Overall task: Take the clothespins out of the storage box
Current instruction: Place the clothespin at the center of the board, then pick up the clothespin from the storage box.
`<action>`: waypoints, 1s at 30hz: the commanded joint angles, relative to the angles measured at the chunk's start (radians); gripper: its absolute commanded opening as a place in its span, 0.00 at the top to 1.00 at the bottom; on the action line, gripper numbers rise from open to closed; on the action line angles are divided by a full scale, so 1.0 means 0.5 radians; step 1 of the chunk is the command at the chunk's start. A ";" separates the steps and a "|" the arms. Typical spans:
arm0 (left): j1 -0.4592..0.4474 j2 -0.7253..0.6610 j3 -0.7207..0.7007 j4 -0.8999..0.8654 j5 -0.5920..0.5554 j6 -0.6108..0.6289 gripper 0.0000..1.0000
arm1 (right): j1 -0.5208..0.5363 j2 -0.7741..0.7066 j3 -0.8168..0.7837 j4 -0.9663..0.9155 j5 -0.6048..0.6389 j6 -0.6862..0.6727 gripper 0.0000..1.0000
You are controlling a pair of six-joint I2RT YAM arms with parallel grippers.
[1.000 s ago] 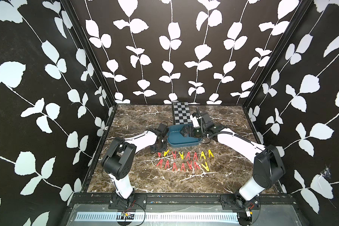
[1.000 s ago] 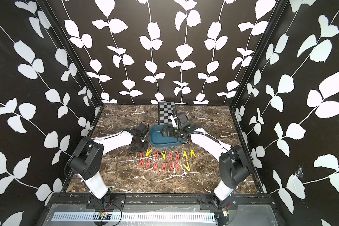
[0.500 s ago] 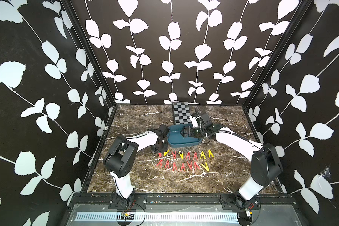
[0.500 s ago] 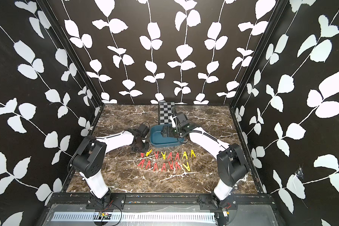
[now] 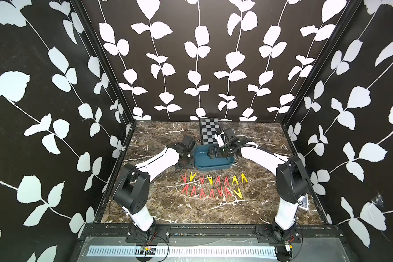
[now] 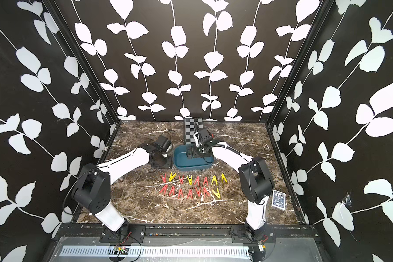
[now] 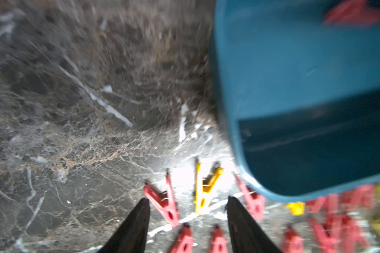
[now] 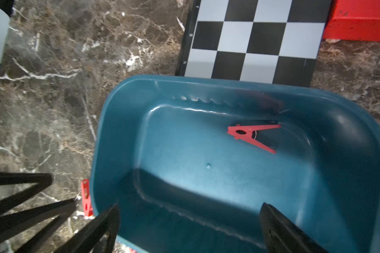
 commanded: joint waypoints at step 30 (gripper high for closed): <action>0.016 -0.133 0.199 -0.015 0.047 -0.014 0.01 | -0.120 0.596 0.466 -0.295 0.209 -0.569 0.36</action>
